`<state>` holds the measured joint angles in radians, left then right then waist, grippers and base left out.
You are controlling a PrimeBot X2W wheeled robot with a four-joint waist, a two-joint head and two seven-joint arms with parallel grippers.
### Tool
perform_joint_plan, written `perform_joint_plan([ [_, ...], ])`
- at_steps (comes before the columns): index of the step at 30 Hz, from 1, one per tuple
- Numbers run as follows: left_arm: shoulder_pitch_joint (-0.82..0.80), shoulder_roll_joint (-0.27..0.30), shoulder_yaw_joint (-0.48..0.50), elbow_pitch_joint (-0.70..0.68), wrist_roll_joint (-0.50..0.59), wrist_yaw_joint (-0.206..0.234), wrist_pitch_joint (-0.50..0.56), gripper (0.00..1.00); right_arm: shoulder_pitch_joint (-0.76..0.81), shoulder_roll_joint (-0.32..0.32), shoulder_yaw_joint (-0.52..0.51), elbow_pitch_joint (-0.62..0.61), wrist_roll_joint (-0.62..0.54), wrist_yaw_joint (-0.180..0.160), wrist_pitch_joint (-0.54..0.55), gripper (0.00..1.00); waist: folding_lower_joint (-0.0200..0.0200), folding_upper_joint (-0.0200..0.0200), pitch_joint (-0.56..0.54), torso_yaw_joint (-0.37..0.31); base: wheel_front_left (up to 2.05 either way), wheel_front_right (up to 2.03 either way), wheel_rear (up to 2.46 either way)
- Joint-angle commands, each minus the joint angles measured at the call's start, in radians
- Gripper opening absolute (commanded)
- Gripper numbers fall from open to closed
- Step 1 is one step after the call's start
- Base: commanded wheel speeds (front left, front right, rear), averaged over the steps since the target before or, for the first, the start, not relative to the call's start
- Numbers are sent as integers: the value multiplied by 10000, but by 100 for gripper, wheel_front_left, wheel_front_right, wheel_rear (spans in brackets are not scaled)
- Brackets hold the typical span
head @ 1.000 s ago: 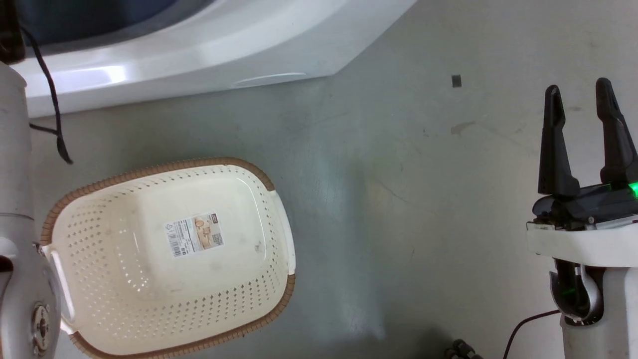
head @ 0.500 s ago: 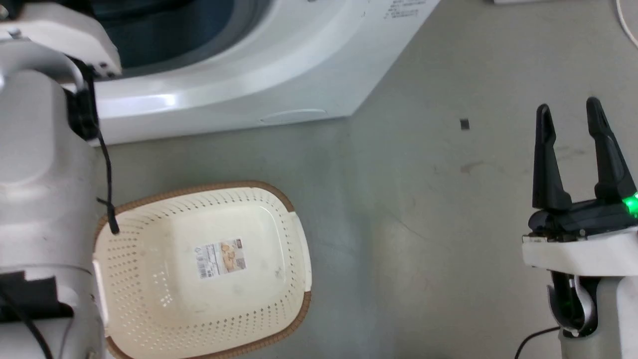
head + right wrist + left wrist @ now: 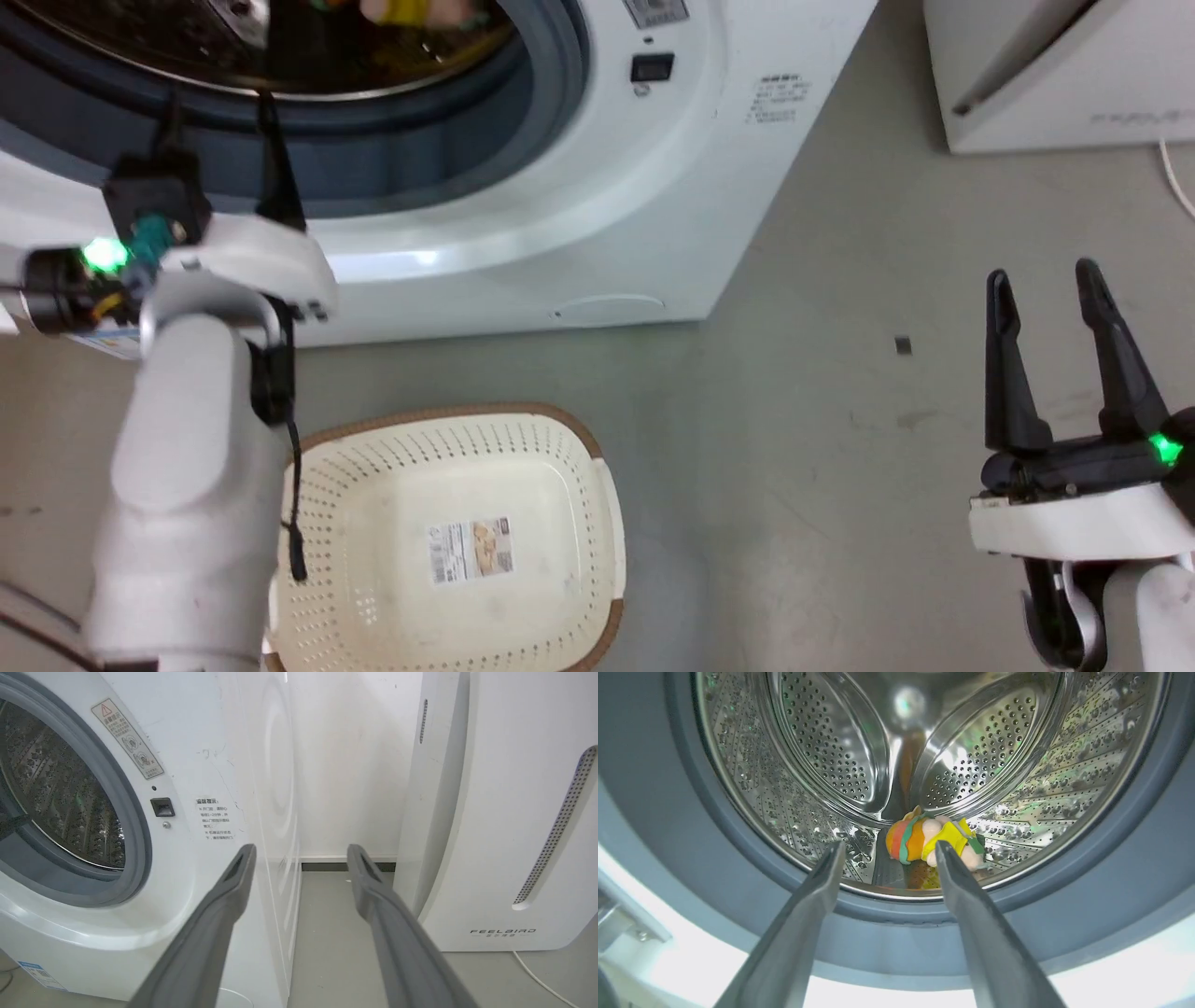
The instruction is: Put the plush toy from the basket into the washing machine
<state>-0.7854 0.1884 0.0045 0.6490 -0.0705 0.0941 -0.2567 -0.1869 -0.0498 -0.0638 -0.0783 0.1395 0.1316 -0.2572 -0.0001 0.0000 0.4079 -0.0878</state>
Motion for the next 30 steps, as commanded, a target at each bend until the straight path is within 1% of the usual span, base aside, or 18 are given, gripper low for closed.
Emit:
perform_joint_plan([
  [1, 372, -73, -29, -253, 60, -3, -51, 100, 190, -4, -20, 16, -102, -9, -46, 100, 1, 0, -457, 253, 0, 0, 0],
  [11, 2456, -416, -24, -1986, 166, -197, -51, 100, 855, -4, 33, 123, -152, -9, -46, 100, 1, 0, -1509, 590, 0, 0, 0],
  [15, 3325, -585, -66, -2651, 217, -334, -51, 100, 1135, -4, 35, 187, -153, -9, -46, 100, 1, 0, -1908, 661, 0, 0, 0],
  [20, 4441, -789, -215, -3268, 221, -638, -51, 100, 1556, -4, -20, 262, -132, -9, -46, 100, 1, 0, -2436, 749, 0, 0, 0],
  [23, 5128, -909, -325, -3586, 278, -704, -51, 100, 1808, -4, -66, 309, -119, -9, -46, 100, 1, 0, -2763, 819, 0, 0, 0],
  [27, 5995, -1027, -465, -3911, 369, -706, -51, 100, 2148, -4, -124, 353, -93, -9, -46, 100, 1, 0, -3165, 928, 0, 0, 0],
  [30, 6567, -1110, -529, -4007, 412, -591, -51, 100, 2356, -4, -117, 385, -66, -9, -46, 100, 1, 0, -3432, 1004, 0, 0, 0],
])
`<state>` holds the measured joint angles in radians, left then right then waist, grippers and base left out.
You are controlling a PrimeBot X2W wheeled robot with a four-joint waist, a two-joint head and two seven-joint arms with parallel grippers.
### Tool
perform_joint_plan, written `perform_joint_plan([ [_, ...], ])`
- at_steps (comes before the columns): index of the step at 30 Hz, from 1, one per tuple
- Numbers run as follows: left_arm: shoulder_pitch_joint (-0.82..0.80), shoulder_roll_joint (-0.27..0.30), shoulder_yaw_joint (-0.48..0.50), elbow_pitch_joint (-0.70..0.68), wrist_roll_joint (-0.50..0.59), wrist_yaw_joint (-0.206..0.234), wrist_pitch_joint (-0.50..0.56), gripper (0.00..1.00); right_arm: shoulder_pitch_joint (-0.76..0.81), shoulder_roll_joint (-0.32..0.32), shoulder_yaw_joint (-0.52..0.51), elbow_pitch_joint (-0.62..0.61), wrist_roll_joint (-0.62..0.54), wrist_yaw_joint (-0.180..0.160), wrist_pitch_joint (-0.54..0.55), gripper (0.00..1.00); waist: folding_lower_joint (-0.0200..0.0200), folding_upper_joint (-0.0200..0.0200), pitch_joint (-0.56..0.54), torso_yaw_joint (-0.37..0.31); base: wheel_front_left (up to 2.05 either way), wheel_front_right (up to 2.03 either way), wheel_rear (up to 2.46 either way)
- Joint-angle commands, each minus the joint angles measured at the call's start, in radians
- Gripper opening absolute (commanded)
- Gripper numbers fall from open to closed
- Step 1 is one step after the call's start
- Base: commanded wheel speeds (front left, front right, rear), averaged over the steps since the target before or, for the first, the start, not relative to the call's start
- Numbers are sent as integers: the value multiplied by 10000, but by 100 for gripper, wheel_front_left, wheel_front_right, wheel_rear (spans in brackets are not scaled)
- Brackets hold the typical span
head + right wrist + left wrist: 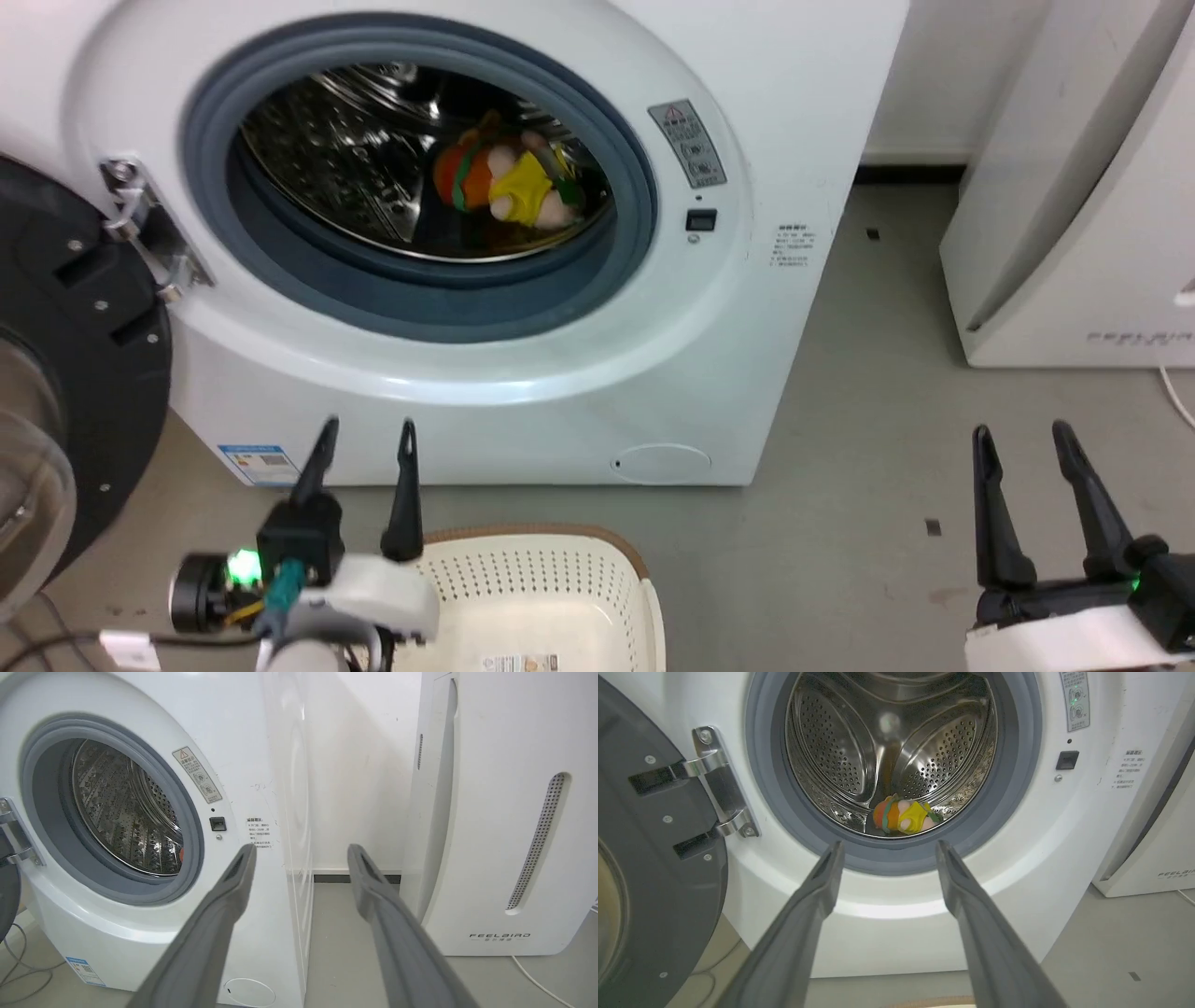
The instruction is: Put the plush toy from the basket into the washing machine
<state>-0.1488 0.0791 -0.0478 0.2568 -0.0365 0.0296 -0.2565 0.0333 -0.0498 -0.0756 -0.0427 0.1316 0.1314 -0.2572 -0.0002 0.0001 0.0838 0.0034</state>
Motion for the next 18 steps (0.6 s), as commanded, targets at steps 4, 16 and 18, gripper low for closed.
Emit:
perform_joint_plan([
  [4, 753, -103, -81, -291, 62, 166, -53, 100, 409, -4, 1, 44, 53, -7, -46, 100, 2, -1, -470, 212, 0, 0, 0],
  [16, 1172, -196, -190, -763, 123, 364, -53, 100, 705, -4, -114, 47, 131, -7, -46, 100, 2, -1, -704, 499, 0, 0, 0],
  [18, 1212, -205, -199, -800, 124, 388, -53, 100, 708, -4, -122, 42, 132, -7, -46, 100, 2, -1, -728, 509, 0, 0, 0],
])
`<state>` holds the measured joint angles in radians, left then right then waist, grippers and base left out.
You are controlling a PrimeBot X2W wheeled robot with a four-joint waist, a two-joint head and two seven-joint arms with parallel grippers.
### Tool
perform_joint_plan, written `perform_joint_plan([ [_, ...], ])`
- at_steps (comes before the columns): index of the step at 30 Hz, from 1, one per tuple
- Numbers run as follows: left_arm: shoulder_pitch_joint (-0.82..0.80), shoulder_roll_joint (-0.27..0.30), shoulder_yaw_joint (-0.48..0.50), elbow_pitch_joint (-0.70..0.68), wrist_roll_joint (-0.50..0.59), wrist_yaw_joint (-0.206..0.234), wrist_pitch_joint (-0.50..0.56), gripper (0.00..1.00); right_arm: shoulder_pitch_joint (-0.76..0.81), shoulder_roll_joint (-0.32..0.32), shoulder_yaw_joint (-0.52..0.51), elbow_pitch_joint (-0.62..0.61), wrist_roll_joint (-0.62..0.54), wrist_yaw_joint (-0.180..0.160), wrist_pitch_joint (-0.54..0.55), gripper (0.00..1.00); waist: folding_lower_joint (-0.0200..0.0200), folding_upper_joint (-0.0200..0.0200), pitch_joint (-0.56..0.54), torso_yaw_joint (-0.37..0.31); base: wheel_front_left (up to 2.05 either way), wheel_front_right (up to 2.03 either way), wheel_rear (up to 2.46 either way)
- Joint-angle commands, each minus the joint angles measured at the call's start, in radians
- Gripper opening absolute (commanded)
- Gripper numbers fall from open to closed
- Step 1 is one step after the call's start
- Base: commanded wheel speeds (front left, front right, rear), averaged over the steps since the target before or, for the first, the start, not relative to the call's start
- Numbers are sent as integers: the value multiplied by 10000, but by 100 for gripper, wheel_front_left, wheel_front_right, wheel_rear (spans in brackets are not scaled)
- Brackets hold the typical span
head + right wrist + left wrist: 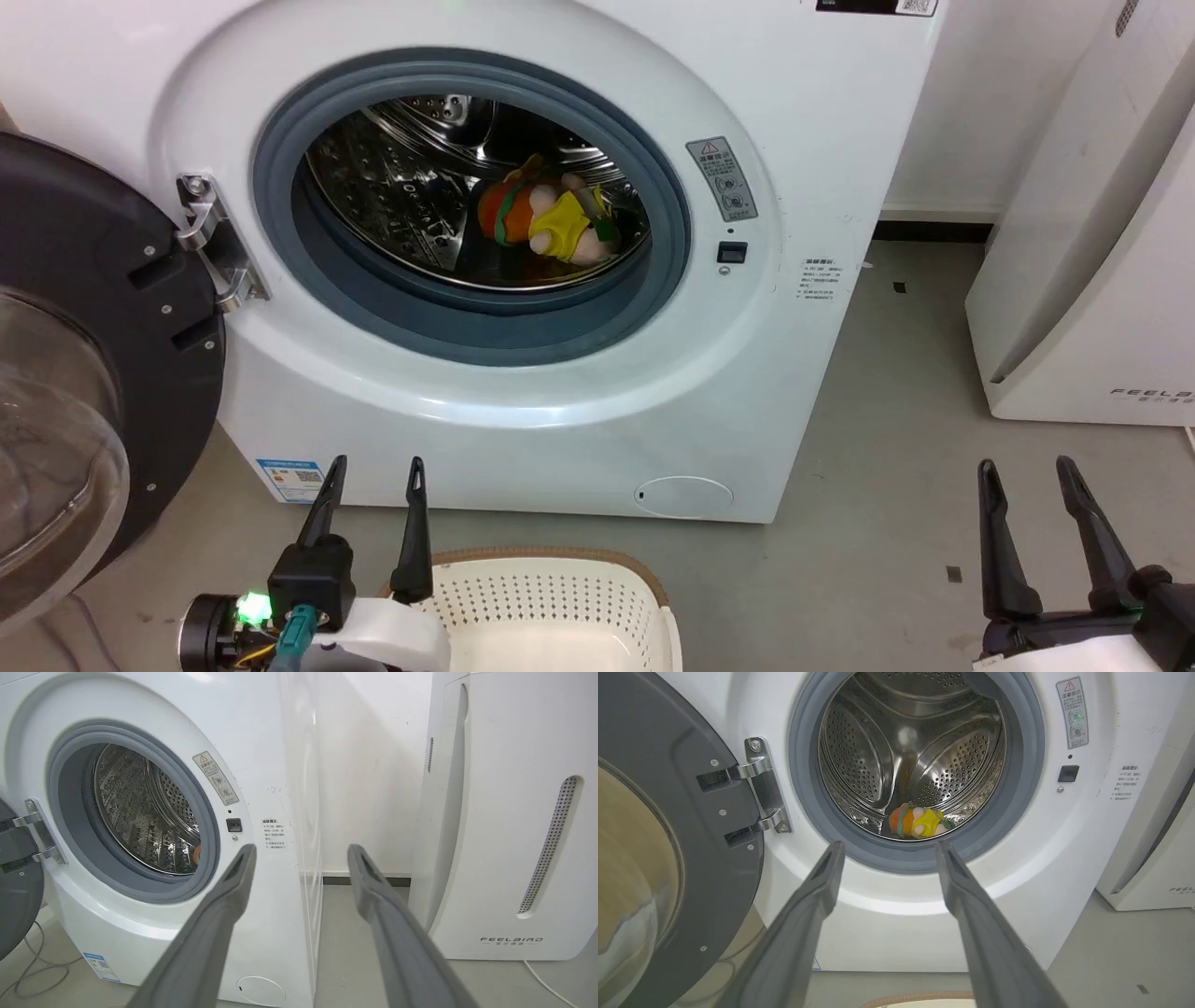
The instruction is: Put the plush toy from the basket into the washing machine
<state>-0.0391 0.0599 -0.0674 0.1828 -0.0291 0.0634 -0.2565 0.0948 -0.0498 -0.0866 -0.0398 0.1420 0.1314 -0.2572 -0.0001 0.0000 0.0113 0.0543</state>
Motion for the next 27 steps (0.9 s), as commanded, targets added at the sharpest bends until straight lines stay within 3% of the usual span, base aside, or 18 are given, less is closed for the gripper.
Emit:
perform_joint_plan([
  [1, 139, -18, -4, -76, 43, 67, -53, 100, 95, -4, -11, 14, 29, -7, -46, 100, 1, 0, -10, -5, 0, 0, 0],
  [3, 155, -27, -10, -122, 21, 71, -53, 100, 88, -4, 3, 15, 21, -7, -46, 100, 1, 0, 0, -6, 0, 0, 0],
  [4, 142, -30, -25, -141, 44, 77, -53, 0, 76, -4, 3, 10, 16, -7, -46, 0, 1, 0, 16, 5, 0, 0, 0],
  [27, 67, -38, 76, -369, 43, -63, 422, 0, -153, -1, 140, 62, -228, 0, 414, 0, 1, 0, -13, -88, 0, 0, 0],
])
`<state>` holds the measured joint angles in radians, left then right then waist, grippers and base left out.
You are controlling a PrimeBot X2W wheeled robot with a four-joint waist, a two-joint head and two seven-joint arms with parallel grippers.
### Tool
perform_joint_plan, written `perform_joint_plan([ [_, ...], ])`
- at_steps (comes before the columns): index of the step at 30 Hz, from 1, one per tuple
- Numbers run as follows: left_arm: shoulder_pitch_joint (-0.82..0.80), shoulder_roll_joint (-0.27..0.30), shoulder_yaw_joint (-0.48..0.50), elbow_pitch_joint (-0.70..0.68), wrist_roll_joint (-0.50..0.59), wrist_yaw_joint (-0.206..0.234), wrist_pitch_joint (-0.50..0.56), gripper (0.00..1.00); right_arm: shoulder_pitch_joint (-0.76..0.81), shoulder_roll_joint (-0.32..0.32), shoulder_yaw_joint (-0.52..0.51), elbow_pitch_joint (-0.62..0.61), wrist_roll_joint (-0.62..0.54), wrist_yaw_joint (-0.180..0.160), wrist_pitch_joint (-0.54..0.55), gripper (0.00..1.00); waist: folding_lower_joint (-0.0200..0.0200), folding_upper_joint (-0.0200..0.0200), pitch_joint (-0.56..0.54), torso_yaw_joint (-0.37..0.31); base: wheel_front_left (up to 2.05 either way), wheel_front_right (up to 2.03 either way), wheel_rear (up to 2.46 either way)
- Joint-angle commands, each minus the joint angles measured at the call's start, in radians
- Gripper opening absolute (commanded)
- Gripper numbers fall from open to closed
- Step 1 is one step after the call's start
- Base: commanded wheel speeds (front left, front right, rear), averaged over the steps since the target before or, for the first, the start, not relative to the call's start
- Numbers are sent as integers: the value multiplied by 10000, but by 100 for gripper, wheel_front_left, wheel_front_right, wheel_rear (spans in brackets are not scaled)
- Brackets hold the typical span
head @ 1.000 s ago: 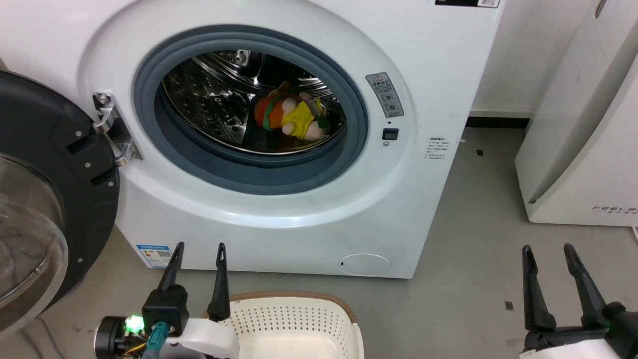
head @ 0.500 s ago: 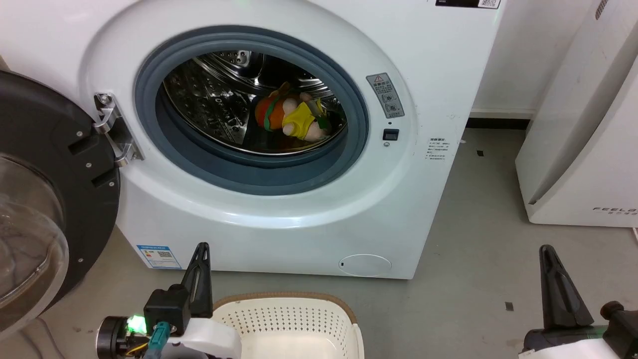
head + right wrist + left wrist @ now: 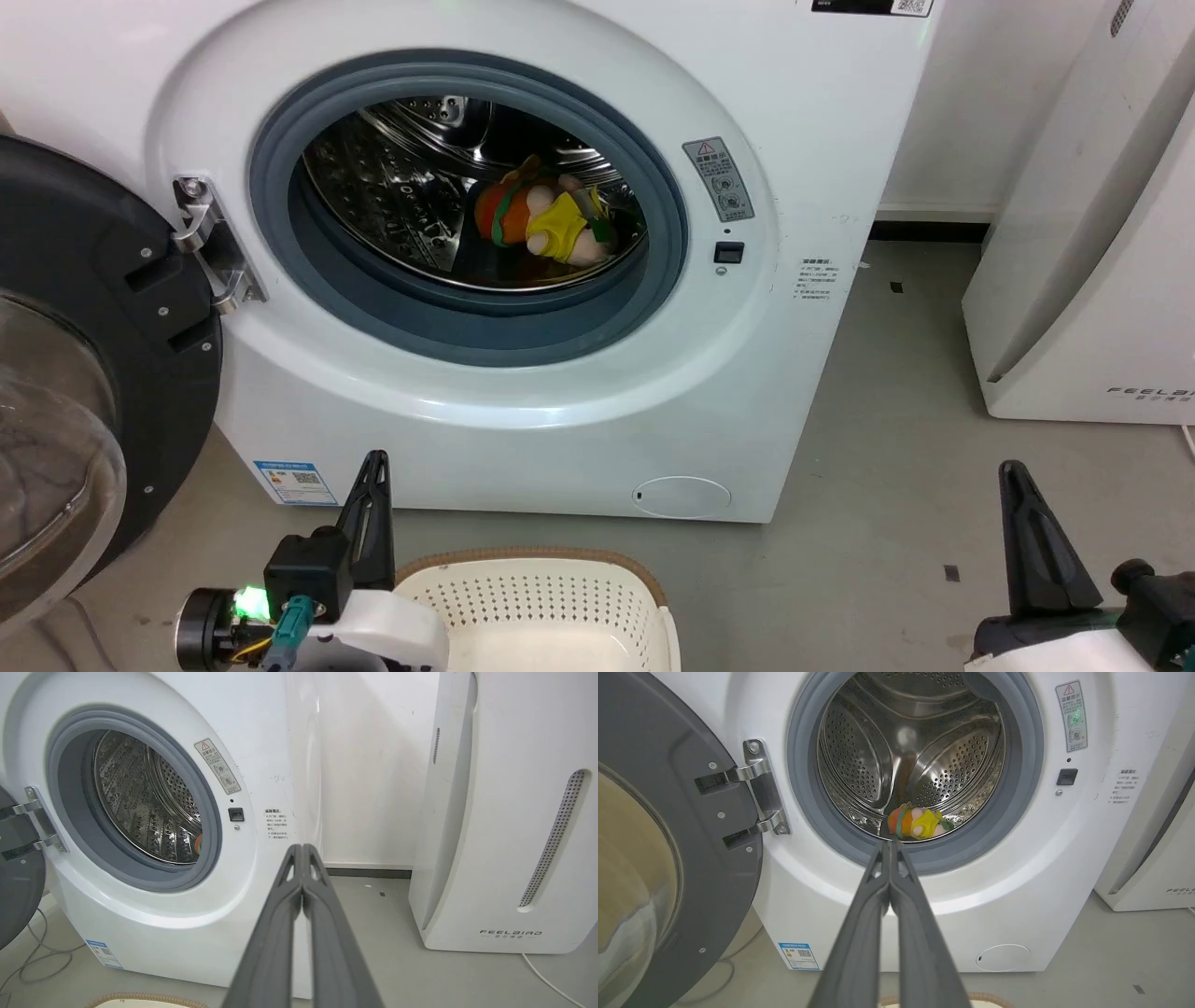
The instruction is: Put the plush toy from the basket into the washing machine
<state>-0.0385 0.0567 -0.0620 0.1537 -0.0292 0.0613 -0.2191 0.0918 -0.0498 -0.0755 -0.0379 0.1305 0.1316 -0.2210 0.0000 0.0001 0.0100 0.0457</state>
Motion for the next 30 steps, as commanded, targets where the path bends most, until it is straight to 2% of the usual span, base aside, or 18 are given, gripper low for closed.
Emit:
perform_joint_plan([
  [1, 65, -6, 28, -91, 48, -47, 69, 0, -131, -1, 36, 46, -124, -2, 72, 0, 0, -1, -1, -6, 0, 0, 0],
  [30, 154, -22, 193, -494, 116, -205, 660, 0, -351, -2, 236, 139, -453, -4, 668, 0, 0, -1, -29, -131, 0, 0, 0],
])
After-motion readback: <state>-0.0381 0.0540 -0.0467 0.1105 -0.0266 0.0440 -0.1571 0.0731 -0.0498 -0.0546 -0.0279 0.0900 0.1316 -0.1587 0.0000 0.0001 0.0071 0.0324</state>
